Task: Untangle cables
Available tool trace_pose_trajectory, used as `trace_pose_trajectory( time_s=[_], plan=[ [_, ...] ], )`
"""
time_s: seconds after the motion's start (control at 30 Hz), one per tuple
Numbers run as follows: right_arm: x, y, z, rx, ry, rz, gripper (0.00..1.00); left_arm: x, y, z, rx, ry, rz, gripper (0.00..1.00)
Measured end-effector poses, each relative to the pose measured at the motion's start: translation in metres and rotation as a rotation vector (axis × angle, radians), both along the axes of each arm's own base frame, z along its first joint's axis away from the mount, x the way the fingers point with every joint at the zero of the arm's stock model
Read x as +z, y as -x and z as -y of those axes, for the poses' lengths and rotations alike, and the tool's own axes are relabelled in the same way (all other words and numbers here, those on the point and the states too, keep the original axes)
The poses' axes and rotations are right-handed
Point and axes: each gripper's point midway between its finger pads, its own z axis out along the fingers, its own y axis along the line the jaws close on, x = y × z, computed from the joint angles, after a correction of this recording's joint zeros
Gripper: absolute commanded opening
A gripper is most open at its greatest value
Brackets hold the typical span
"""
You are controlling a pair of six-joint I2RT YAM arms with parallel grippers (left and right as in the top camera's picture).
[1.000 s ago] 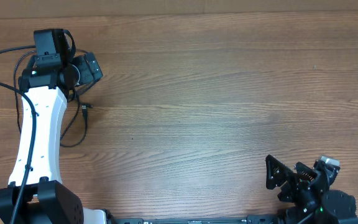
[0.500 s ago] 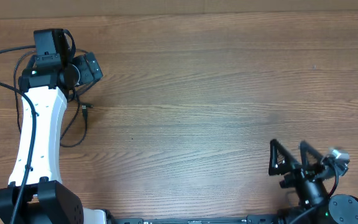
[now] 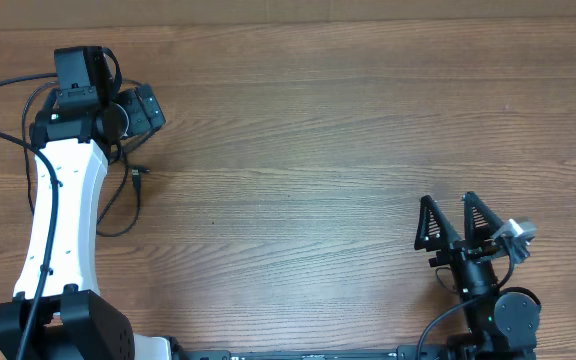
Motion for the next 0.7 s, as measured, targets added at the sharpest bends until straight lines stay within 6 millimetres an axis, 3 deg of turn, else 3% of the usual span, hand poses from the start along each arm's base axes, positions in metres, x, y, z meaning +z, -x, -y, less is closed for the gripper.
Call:
trace_pose_trajectory(
  time_s=[0.3, 0.7],
  plan=[
    [-0.04, -0.004, -0.001, 0.0, 0.017, -0.121, 1.0, 0.0, 0.0, 0.0, 0.0, 0.0, 0.0, 0.99],
    [-0.041, -0.004, -0.001, 0.0, 0.017, -0.123, 1.0, 0.0, 0.0, 0.0, 0.0, 0.0, 0.0, 0.99]
  ],
)
